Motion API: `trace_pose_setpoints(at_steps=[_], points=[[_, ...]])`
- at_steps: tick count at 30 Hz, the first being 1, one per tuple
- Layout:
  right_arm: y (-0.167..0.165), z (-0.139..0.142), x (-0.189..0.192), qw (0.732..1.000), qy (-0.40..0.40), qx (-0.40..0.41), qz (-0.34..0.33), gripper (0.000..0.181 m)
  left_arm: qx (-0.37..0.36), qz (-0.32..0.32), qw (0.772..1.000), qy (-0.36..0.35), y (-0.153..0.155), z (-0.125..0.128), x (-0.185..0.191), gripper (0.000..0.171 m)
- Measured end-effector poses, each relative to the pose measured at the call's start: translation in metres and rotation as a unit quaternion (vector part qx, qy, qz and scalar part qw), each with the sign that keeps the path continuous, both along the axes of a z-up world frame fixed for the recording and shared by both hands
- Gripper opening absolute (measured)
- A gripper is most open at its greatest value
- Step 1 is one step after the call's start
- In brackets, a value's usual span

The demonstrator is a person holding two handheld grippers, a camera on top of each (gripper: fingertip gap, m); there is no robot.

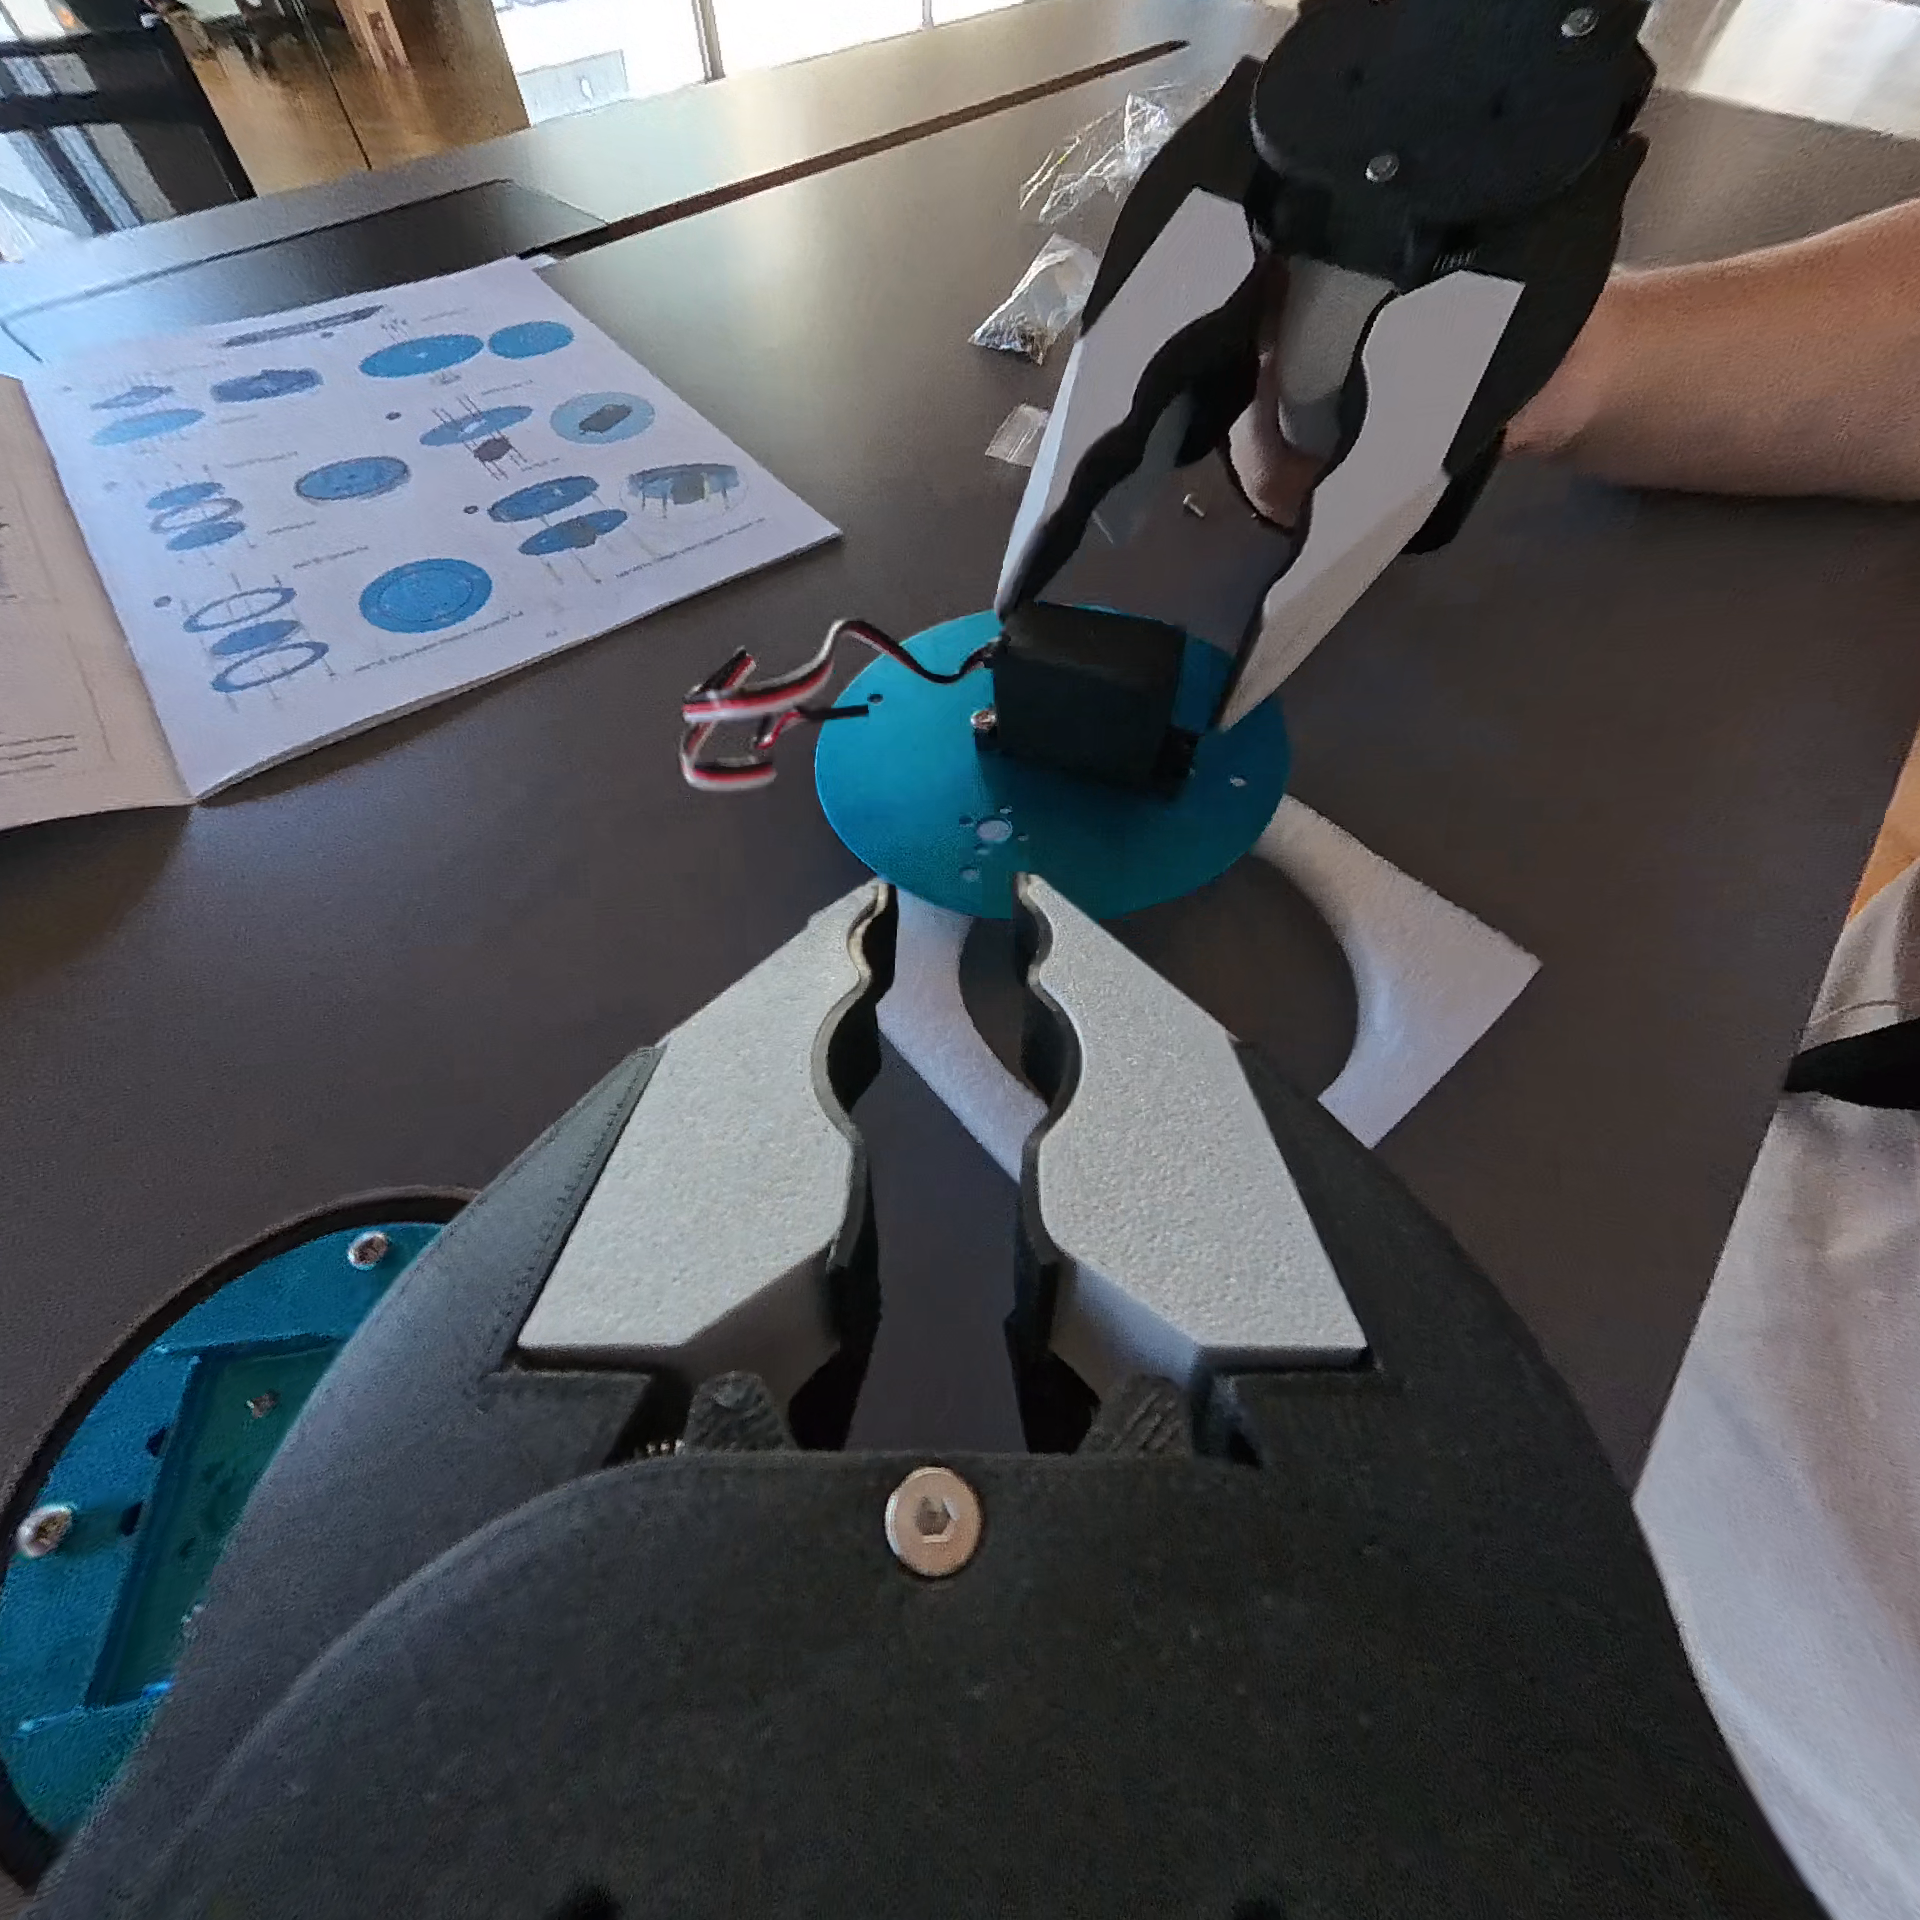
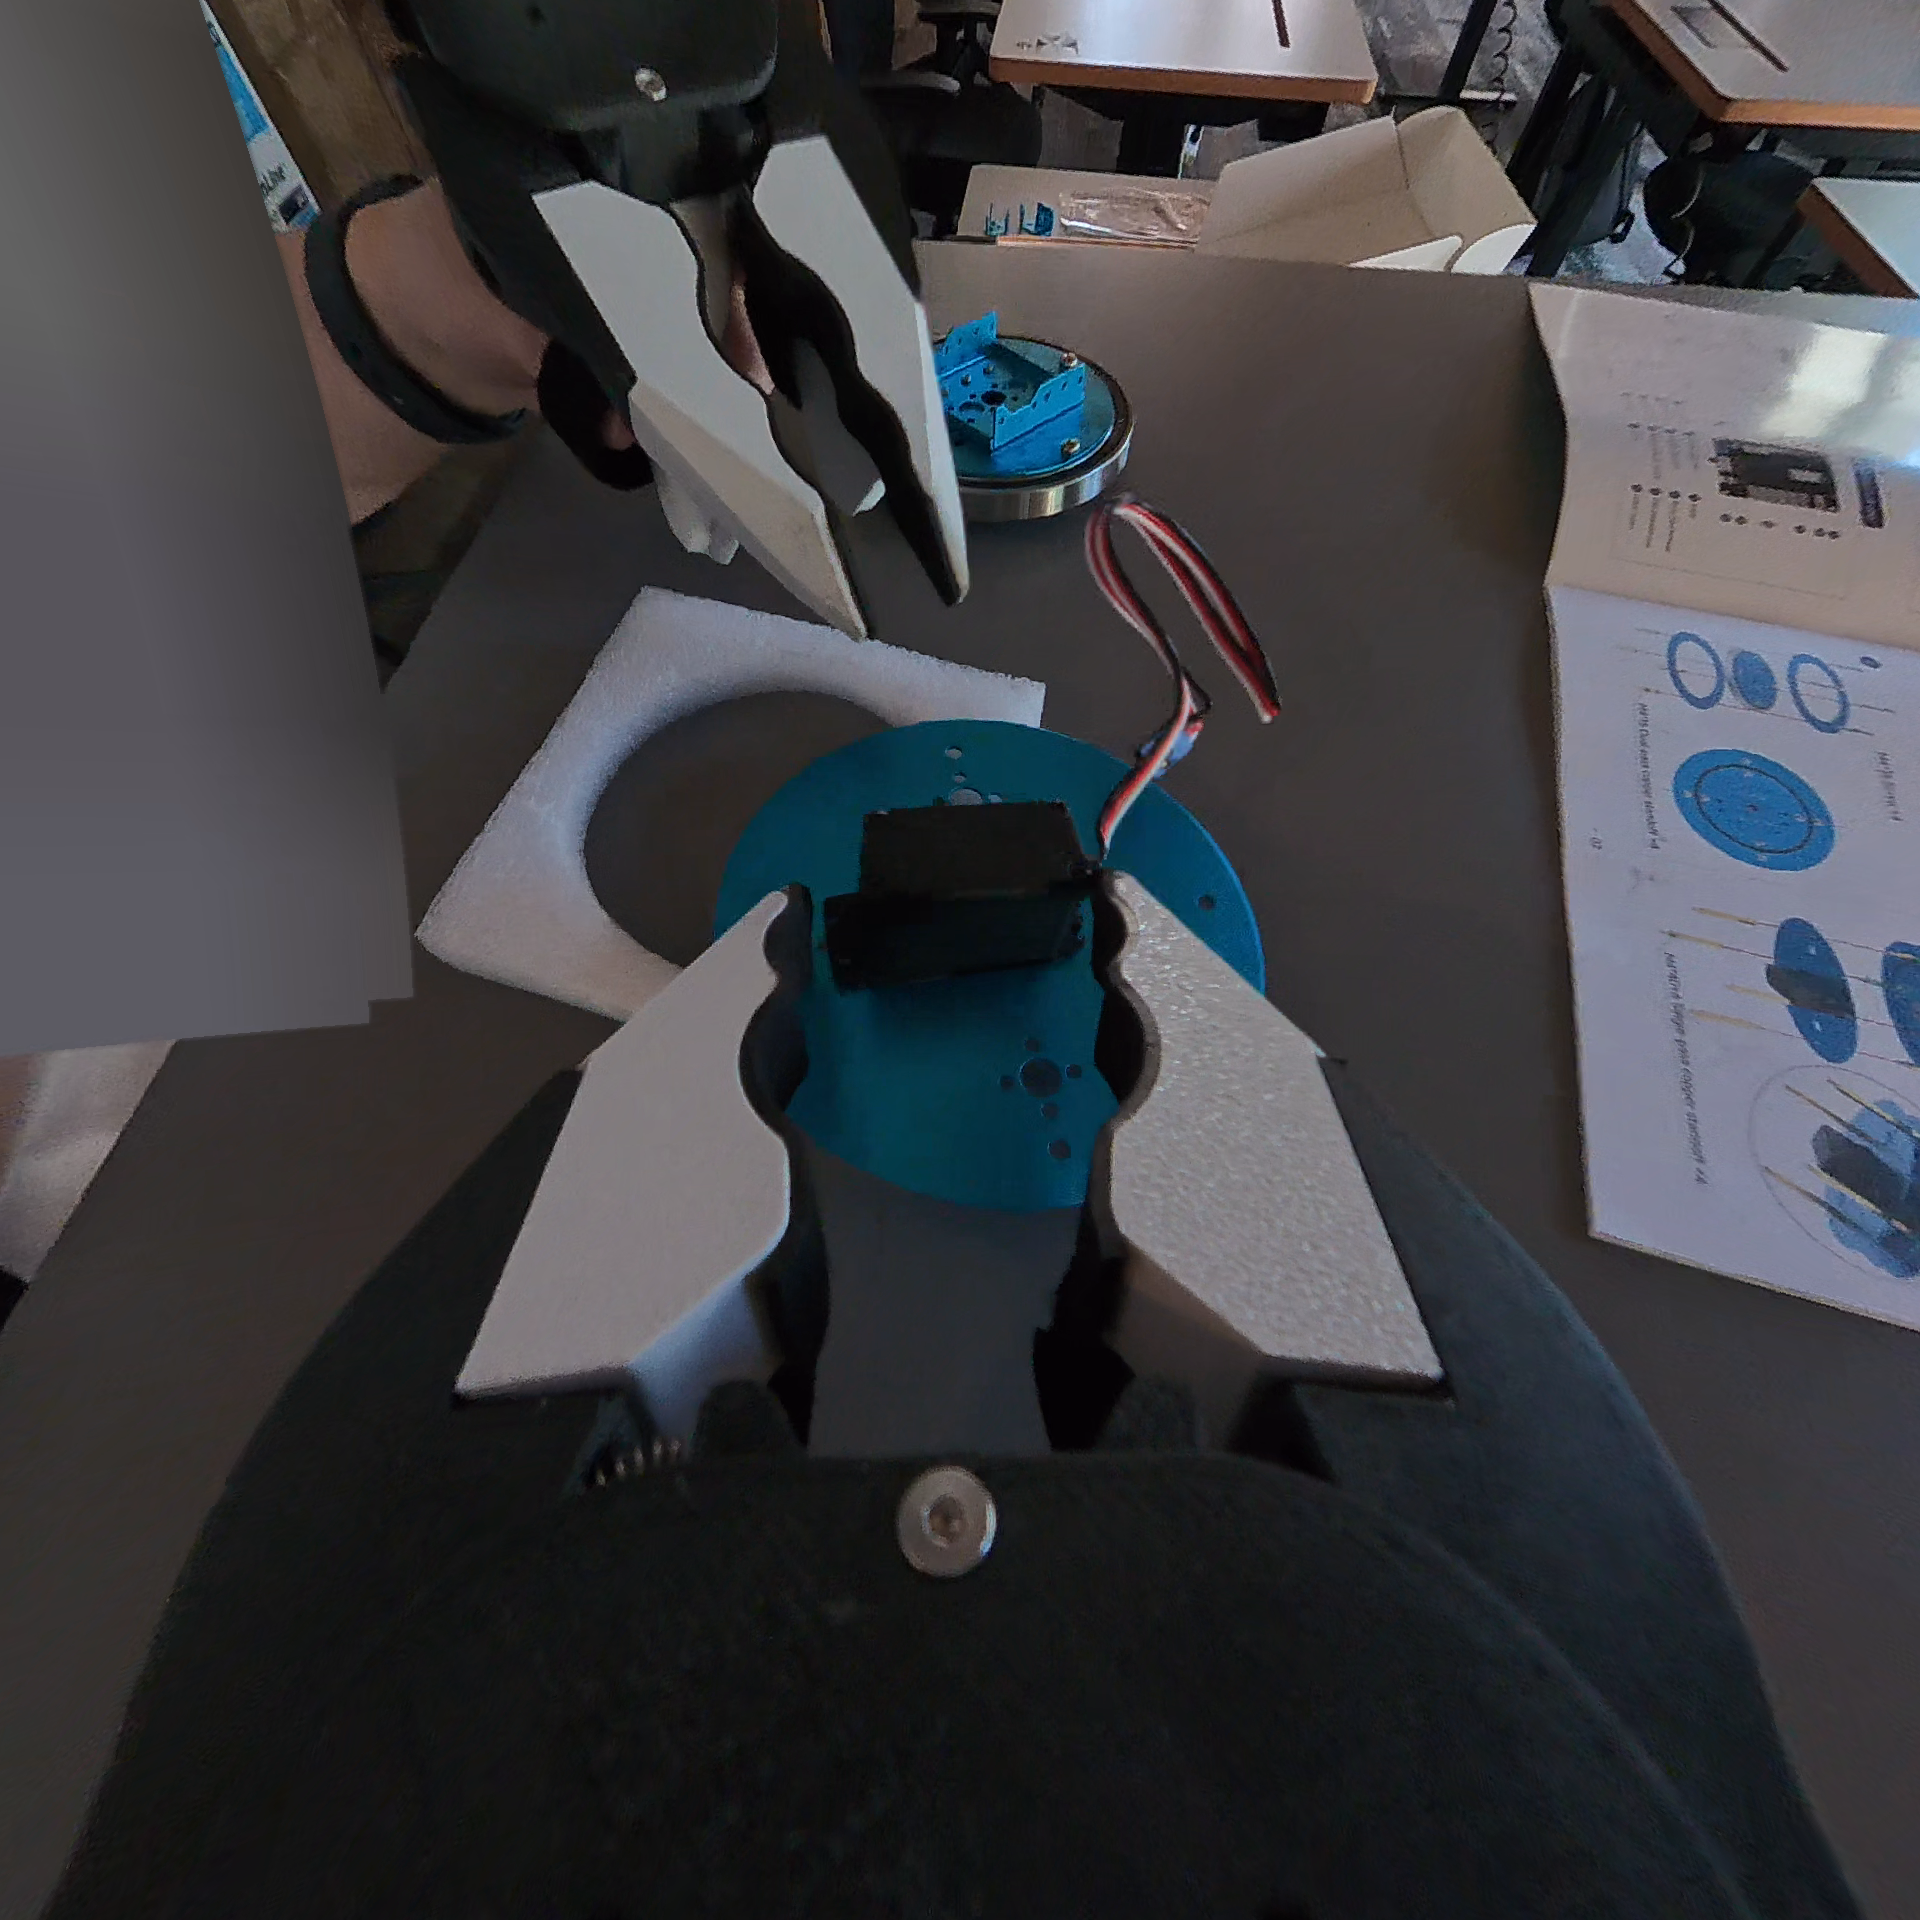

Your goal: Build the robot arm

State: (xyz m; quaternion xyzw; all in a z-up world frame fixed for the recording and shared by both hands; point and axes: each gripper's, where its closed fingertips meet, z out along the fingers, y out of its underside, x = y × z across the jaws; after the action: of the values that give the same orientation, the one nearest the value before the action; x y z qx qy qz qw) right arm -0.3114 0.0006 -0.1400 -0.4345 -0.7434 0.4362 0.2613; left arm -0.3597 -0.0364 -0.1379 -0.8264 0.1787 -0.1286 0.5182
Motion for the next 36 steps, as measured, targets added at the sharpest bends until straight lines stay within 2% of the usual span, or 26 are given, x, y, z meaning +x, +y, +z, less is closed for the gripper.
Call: trace_pose_setpoints(at_steps=[4,9,12,14,17,21,26,27,30,33,36], points=[[0.008,0.01,0.011,1.0,-0.012,0.002,0.014,0.057,-0.035,0.001,0.998,-0.047,-0.015,-0.005,0.002,0.026],[0.016,0.007,0.025,0.999,-0.032,-0.029,0.026,0.057,0.008,0.019,0.999,-0.049,-0.029,0.007,-0.002,0.024],[0.015,-0.003,0.035,0.998,-0.045,-0.015,0.049,0.061,-0.001,0.027,0.999,-0.046,-0.042,0.008,-0.001,0.026],[0.016,-0.013,0.04,0.997,-0.047,0.022,0.057,0.062,-0.009,0.035,0.999,-0.036,-0.05,0.004,0.001,0.027],[0.022,-0.022,0.04,0.991,-0.011,0.121,0.054,0.056,-0.019,0.042,0.998,-0.038,-0.059,-0.003,0.008,0.026],[0.023,-0.019,0.033,0.967,0.06,0.245,0.049,0.048,-0.026,0.045,0.997,-0.06,-0.063,-0.005,0.015,0.025],[0.022,-0.024,0.03,0.933,0.095,0.344,0.048,0.011,-0.031,0.04,0.997,-0.051,-0.06,-0.001,0.022,0.025],[0.023,-0.027,0.029,0.926,0.095,0.362,0.05,0.009,-0.033,0.038,0.998,-0.044,-0.059,-0.001,0.025,0.025],[0.022,-0.024,0.026,0.915,0.112,0.385,0.041,0.006,-0.033,0.041,0.998,-0.021,-0.051,-0.005,0.031,0.025],[0.022,-0.007,0.022,0.907,0.144,0.397,0.012,0.003,-0.039,0.032,0.998,-0.021,-0.046,-0.011,0.044,0.025],[0.023,0.002,0.019,0.909,0.148,0.39,-0.005,0.002,-0.042,0.036,0.998,0.004,-0.044,-0.016,0.052,0.025]])
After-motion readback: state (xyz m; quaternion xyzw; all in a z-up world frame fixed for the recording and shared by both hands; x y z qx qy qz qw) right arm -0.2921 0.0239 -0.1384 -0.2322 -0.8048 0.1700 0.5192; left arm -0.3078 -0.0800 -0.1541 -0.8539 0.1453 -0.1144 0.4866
